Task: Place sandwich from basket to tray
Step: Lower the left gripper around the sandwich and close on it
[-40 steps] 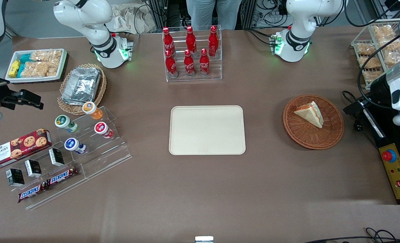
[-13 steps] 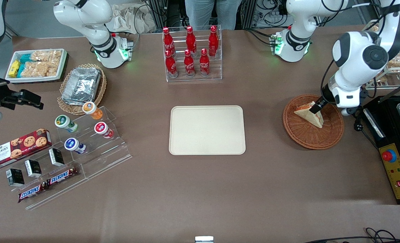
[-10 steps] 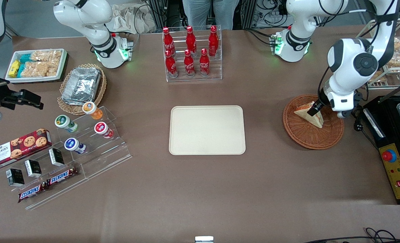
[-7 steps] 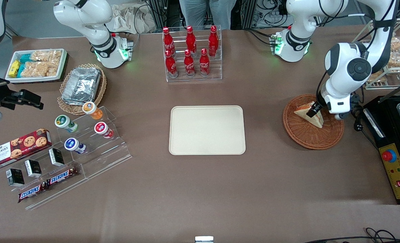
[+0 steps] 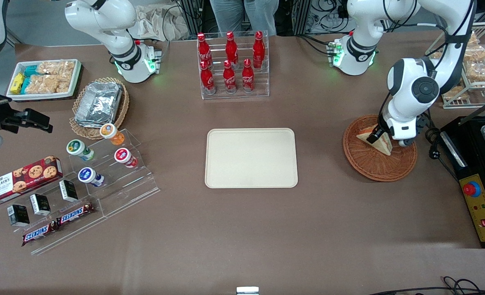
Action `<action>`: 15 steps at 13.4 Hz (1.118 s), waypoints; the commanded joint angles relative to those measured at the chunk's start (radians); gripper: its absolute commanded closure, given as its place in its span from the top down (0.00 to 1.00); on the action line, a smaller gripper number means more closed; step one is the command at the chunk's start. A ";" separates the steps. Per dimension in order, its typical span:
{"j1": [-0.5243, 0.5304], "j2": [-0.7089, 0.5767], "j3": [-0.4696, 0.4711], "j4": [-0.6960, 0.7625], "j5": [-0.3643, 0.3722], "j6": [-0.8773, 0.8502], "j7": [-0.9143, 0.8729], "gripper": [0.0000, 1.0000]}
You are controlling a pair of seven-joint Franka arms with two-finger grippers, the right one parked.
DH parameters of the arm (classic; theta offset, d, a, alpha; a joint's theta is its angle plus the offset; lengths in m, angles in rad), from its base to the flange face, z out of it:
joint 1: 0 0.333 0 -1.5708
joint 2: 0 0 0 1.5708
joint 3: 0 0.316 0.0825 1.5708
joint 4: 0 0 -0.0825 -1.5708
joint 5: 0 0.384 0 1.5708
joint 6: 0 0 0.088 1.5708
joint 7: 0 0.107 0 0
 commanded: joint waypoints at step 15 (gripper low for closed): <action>0.019 0.077 0.005 -0.013 0.048 0.118 -0.037 0.49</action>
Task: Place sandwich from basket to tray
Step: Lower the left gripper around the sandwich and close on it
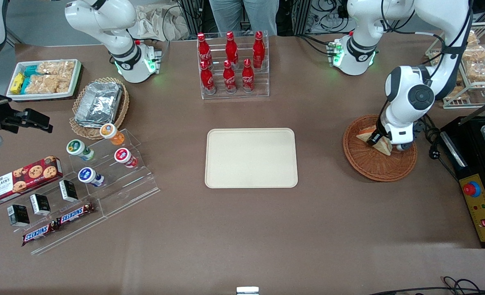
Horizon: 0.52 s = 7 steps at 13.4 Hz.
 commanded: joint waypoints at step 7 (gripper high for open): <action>0.007 -0.061 -0.004 0.002 0.029 -0.021 -0.039 0.00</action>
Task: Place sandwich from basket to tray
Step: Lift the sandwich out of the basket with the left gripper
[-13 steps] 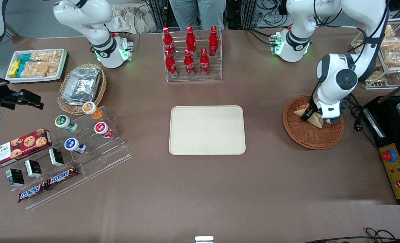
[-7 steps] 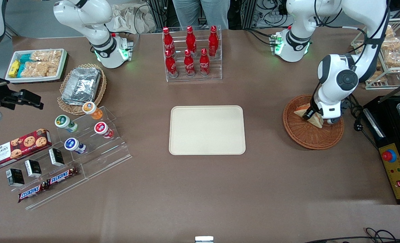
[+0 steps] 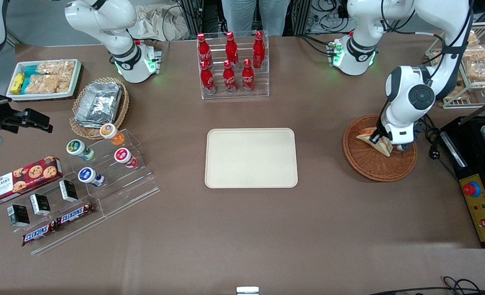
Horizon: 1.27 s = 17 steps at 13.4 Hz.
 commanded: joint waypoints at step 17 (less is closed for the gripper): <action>-0.139 -0.160 -0.017 0.452 -0.089 -0.580 0.316 0.00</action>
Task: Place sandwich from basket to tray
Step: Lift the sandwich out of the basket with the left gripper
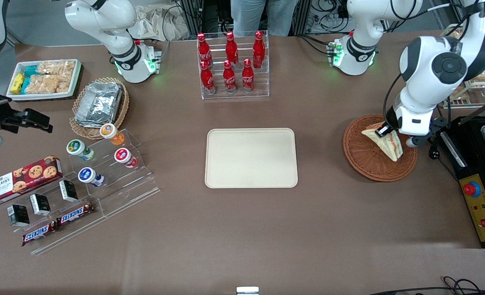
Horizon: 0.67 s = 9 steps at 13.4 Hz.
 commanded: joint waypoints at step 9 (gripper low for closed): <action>-0.310 0.114 0.007 0.257 -0.059 -0.089 0.176 0.00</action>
